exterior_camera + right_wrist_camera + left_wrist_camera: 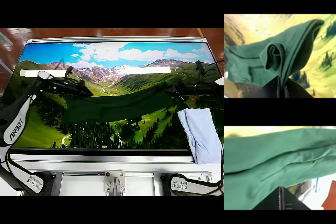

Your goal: Fold the shirts.

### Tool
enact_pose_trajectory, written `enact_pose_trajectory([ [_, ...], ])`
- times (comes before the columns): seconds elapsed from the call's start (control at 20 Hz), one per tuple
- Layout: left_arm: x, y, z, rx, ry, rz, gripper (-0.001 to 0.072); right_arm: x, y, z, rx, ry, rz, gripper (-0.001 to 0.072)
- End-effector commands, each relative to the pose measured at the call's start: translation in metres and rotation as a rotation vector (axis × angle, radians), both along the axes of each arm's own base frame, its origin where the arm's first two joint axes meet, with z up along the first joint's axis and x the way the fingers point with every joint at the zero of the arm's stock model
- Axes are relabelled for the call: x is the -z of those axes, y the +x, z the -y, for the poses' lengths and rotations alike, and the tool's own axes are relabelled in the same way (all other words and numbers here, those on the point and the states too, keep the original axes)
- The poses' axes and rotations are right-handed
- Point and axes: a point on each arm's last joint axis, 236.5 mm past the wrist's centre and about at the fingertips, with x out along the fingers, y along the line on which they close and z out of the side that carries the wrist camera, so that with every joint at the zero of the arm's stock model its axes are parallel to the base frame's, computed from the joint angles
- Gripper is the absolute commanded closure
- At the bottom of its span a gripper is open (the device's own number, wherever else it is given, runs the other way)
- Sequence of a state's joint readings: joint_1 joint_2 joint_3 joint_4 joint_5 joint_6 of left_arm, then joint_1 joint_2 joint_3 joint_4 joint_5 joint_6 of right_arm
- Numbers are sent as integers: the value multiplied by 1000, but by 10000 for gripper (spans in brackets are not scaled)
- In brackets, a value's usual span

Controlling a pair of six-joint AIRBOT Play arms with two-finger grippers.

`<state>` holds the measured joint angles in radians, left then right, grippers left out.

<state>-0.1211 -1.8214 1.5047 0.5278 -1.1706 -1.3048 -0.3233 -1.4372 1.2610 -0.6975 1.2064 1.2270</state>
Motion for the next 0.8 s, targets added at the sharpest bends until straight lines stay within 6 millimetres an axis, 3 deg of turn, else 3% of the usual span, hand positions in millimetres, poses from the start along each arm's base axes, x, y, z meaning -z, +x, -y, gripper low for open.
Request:
enact_pose_trajectory([
  [0.0, 0, -9, 78, 24, -8, 83, 661, -45, -16, 2, -3, -18, 75, 651],
  [0.2, 4, -39, 165, 34, -73, 87, 662, -90, -39, -6, -11, -34, 150, 652],
  [0.35, 16, -62, 211, 23, -107, 57, 661, -120, -59, -18, -19, -22, 182, 651],
  [0.6, 48, -86, 258, -47, -181, -82, 662, -154, -82, -29, -13, -27, 241, 651],
  [0.75, 49, -84, 260, -35, -196, -55, 663, -153, -86, -34, -25, -25, 229, 652],
])
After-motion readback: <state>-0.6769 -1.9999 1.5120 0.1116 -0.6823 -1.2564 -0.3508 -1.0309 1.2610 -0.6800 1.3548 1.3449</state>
